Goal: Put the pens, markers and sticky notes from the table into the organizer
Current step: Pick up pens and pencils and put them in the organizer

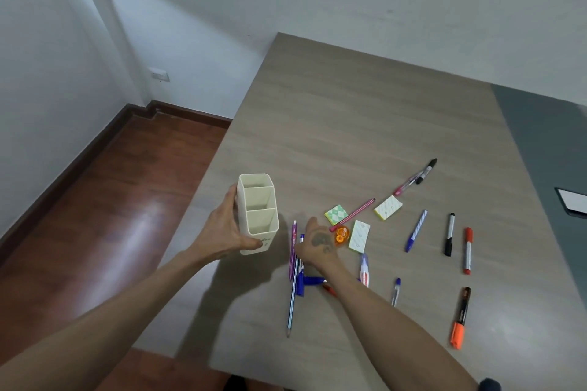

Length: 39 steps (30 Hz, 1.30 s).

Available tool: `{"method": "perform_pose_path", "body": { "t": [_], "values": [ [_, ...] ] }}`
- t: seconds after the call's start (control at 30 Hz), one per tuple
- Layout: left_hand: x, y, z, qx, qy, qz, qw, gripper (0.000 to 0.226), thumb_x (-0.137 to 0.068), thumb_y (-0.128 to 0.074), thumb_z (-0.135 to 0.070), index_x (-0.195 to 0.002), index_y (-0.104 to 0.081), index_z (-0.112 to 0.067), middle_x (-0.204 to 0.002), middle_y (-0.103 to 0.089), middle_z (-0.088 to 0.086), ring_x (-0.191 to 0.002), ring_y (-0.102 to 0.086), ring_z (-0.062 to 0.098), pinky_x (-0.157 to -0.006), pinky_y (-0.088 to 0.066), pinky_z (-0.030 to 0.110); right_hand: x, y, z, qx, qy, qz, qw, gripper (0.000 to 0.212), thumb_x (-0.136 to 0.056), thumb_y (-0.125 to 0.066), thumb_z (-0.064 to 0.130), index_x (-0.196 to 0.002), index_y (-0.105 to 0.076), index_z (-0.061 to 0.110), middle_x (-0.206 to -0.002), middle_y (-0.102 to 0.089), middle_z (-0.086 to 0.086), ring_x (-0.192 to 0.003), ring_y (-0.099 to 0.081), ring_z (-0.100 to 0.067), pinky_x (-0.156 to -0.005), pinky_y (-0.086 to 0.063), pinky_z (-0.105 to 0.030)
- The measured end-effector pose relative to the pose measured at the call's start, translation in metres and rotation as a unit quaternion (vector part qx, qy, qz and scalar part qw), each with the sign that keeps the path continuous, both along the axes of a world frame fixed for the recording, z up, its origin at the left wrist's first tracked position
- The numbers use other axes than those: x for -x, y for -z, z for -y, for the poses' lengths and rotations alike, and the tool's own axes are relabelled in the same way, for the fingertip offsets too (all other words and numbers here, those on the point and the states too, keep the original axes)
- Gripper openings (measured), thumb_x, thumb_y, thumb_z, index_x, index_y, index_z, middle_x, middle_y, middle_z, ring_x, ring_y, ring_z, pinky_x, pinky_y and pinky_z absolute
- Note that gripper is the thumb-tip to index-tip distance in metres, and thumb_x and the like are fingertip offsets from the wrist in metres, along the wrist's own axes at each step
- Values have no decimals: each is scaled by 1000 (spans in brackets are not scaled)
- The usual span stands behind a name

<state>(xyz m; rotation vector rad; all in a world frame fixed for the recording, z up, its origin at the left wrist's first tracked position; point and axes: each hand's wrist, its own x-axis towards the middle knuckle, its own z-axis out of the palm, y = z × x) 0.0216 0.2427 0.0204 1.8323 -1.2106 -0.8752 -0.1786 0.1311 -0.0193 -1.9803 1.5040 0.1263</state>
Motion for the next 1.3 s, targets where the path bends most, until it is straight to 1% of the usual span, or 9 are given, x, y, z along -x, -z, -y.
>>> {"method": "perform_pose_path", "body": {
  "t": [0.17,0.27,0.33,0.43,0.6,0.87,1.03,1.17,1.3],
  "values": [
    [10,-4,2,3,21,-2,1000,115,-54,-95,-22,-149,-33,-38,-129,-64,-18,-109,-66,1,-79,-51,7,-2,-60,27,137,35,124,982,28,-86,-61,11,-112,-52,13,-83,-62,-4,-72,-57,-23,-53,-42,-25],
    [19,-13,9,2,43,1,999,117,-53,-94,-27,-150,-31,-40,-129,-64,-20,-111,-65,2,-79,-50,6,2,-129,57,309,63,311,896,25,-85,-63,8,-110,-60,12,-74,-63,2,-63,-59,-15,-62,-48,-22],
    [25,-18,15,1,61,4,998,118,-53,-94,-30,-151,-30,-40,-130,-63,-21,-112,-65,2,-83,-52,10,0,-166,66,355,54,400,843,25,-86,-64,5,-110,-61,10,-79,-65,1,-67,-62,-12,-62,-52,-15],
    [34,-26,24,8,86,14,996,118,-53,-95,-33,-150,-30,-41,-131,-62,-23,-116,-64,3,-93,-57,27,-5,-178,66,348,6,428,834,24,-88,-64,4,-112,-62,7,-83,-65,-1,-72,-64,-13,-64,-57,-19],
    [46,-32,30,6,105,16,994,121,-53,-95,-36,-154,-28,-39,-134,-61,-20,-119,-63,6,-98,-57,38,2,-128,63,316,-46,334,887,24,-85,-69,14,-109,-64,15,-79,-63,10,-68,-64,-11,-69,-58,-35],
    [61,-34,33,-3,122,11,993,119,-52,-94,-33,-153,-32,-35,-132,-62,-19,-118,-64,8,-99,-57,38,48,-107,71,244,-10,291,925,27,-88,-69,12,-115,-70,10,-95,-73,-1,-81,-68,-15,-78,-57,-25],
    [57,-36,33,-7,117,4,993,122,-51,-92,-37,-155,-28,-37,-135,-61,-17,-120,-64,12,-102,-55,42,122,-60,38,195,-174,74,962,23,-80,-65,8,-102,-72,14,-97,-69,-4,-89,-64,-22,-79,-54,-35],
    [55,-35,31,-14,116,4,993,120,-52,-93,-33,-153,-29,-40,-133,-62,-19,-120,-64,11,-102,-55,44,153,-14,5,150,-288,-111,939,23,-84,-58,17,-103,-69,21,-107,-58,-2,-107,-54,-24,-88,-46,-36],
    [51,-35,26,-17,114,5,993,117,-52,-93,-30,-151,-32,-41,-132,-63,-20,-120,-64,11,-101,-56,44,151,4,-1,193,-288,-122,930,16,-83,-59,18,-96,-68,20,-105,-55,-2,-103,-51,-25,-87,-41,-35]
  ]
}}
